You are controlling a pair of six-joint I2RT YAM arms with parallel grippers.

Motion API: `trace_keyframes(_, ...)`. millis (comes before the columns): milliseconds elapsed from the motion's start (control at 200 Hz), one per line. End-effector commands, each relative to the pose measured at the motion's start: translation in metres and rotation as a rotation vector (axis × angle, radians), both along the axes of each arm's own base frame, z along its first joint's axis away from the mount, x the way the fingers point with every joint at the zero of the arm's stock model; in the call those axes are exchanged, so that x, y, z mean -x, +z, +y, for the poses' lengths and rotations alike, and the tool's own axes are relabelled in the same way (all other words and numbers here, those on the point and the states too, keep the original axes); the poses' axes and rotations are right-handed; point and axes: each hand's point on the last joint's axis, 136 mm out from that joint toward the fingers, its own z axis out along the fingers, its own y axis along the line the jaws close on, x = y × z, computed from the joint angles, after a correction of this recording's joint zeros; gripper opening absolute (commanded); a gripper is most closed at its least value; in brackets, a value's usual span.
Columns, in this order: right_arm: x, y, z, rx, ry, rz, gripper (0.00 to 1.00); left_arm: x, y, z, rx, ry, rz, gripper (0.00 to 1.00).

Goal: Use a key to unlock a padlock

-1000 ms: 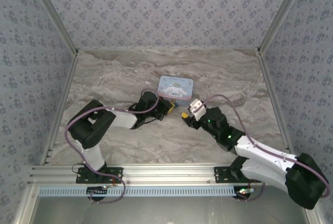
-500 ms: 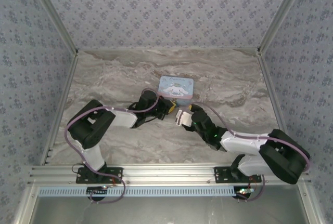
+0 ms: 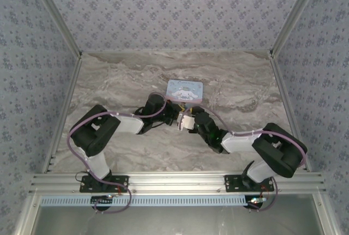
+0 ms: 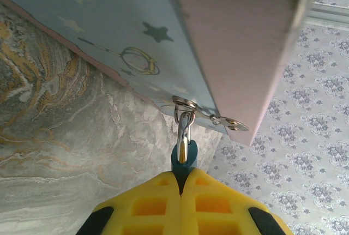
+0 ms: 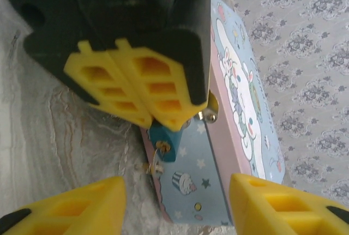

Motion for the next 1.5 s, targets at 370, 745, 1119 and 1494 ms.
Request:
trace_keyframes(370, -0.016, 0.002, 0.009, -0.022, 0.0, -0.009, 0.39, -0.008, 0.036, -0.011, 0.097, -0.013, -0.064, 0.0)
trace_keyframes(745, -0.019, 0.007, 0.013, -0.049, 0.0, -0.017, 0.25, -0.008, 0.034, -0.011, 0.093, -0.013, -0.061, 0.0)
trace_keyframes(1119, -0.022, 0.01, 0.016, -0.073, -0.009, -0.003, 0.02, -0.007, 0.03, -0.012, 0.097, -0.014, -0.053, 0.0)
trace_keyframes(1494, -0.026, 0.017, 0.013, -0.152, -0.067, 0.046, 0.0, -0.006, 0.031, -0.011, 0.099, -0.012, -0.055, 0.0)
